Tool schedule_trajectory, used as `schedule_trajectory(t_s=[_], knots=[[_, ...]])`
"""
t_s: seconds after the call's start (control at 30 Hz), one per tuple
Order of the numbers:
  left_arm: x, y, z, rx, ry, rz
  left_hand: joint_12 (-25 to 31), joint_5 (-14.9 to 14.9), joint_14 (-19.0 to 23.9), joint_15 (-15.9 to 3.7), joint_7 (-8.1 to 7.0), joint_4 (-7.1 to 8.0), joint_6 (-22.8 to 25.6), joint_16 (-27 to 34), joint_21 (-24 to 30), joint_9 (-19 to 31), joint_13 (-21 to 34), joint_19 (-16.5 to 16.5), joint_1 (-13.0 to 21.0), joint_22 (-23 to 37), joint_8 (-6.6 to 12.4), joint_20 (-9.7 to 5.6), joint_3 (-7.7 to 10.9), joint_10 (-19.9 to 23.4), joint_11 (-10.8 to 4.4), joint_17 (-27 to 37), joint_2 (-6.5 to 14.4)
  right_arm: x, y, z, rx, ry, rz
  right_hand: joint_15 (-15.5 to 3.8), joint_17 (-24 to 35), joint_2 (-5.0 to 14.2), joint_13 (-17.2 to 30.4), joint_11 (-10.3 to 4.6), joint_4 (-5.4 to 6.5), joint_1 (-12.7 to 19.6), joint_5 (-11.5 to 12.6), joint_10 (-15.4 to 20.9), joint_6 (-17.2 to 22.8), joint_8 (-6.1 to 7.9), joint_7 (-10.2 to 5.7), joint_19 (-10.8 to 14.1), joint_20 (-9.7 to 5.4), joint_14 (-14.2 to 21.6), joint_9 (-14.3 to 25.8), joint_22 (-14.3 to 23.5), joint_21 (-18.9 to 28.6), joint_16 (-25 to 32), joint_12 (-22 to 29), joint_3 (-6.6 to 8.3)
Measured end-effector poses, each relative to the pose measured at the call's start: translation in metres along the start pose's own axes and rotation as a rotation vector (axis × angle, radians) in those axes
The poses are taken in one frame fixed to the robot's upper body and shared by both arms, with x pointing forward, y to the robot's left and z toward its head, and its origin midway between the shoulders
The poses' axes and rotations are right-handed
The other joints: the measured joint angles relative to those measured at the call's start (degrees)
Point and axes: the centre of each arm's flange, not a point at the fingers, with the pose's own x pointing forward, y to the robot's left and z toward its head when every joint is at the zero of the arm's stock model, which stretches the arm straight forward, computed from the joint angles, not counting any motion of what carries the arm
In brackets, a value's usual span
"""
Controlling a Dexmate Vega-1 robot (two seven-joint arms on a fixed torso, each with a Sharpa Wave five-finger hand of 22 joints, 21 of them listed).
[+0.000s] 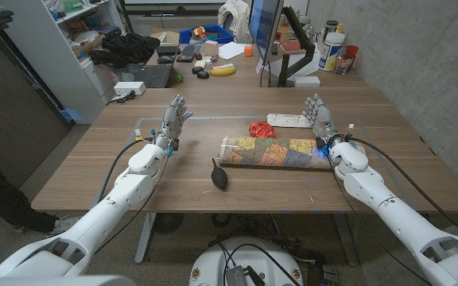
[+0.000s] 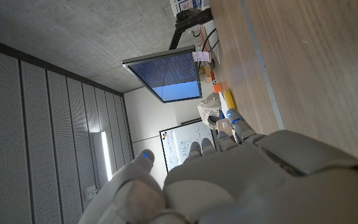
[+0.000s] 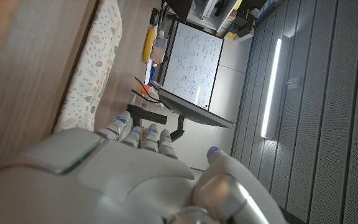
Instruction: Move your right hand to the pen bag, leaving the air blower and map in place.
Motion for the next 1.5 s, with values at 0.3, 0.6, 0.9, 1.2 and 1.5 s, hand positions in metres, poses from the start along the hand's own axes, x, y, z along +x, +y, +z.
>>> schedule_trajectory(t_s=[0.3,0.6,0.9,1.2,1.5], knots=[[-0.001,0.002,-0.001,0.000,0.003,-0.001,0.00,0.00,0.00,0.00,0.00,0.00,0.00,0.00,0.00,-0.01,0.00,0.00,0.00,0.00,0.00,0.00,0.00,0.00,0.00,-0.01,0.00,0.002,0.002,0.001,-0.005,0.002,-0.003,1.11,-0.17,0.86,0.02,0.30,-1.01,1.10,0.00,0.76,0.55,0.41,-0.55,0.41,0.06,1.19,-0.01,0.00,0.00,0.43,0.44,1.02],[-0.001,0.003,-0.002,-0.004,0.006,-0.004,0.00,0.21,0.01,0.00,0.00,0.00,0.01,0.00,0.00,-0.01,0.00,0.01,0.00,-0.01,0.00,0.00,0.00,0.01,0.01,-0.01,0.00,0.004,0.004,0.004,-0.027,-0.004,-0.013,1.64,-0.43,1.50,0.02,1.73,-1.82,2.72,0.00,2.20,2.29,0.86,-1.02,1.98,-0.10,2.90,-0.01,-0.01,0.00,0.43,0.82,1.82],[-0.001,0.006,-0.004,-0.005,0.009,-0.004,0.40,0.20,0.01,0.00,0.01,0.05,0.01,-0.01,0.00,-0.01,0.27,0.01,0.00,-0.01,0.41,0.00,-0.05,0.01,0.01,-0.01,0.00,0.006,0.004,0.007,-0.057,-0.008,-0.031,2.14,-0.43,1.57,0.01,2.15,-2.29,3.26,0.00,2.62,3.21,0.89,-1.34,2.40,0.09,3.40,-0.01,-0.01,0.00,0.43,1.33,2.29],[-0.001,0.008,-0.005,-0.007,0.010,-0.004,0.40,0.20,0.01,0.01,0.00,-0.03,0.01,-0.01,0.00,-0.02,0.27,0.01,0.00,-0.01,0.40,0.01,-0.39,0.01,0.02,-0.02,0.00,0.007,0.004,0.013,-0.099,-0.011,-0.043,2.25,-0.42,1.86,0.01,2.24,-2.53,3.56,0.00,3.33,3.54,0.89,-1.67,2.49,0.00,3.51,-0.02,-0.01,0.00,0.43,1.33,2.53],[-0.002,0.010,-0.005,-0.007,0.008,-0.005,0.40,0.42,0.01,0.01,0.01,-0.02,0.01,-0.01,-0.01,-0.02,0.27,0.01,0.00,-0.02,0.40,0.01,-0.38,0.01,0.02,-0.02,0.00,0.009,0.005,0.020,-0.143,-0.011,-0.048,2.26,-0.42,1.66,0.00,2.44,-2.67,3.79,-0.25,3.53,4.13,0.89,-1.65,2.48,0.00,3.51,-0.02,-0.02,0.00,0.43,1.33,2.68]])
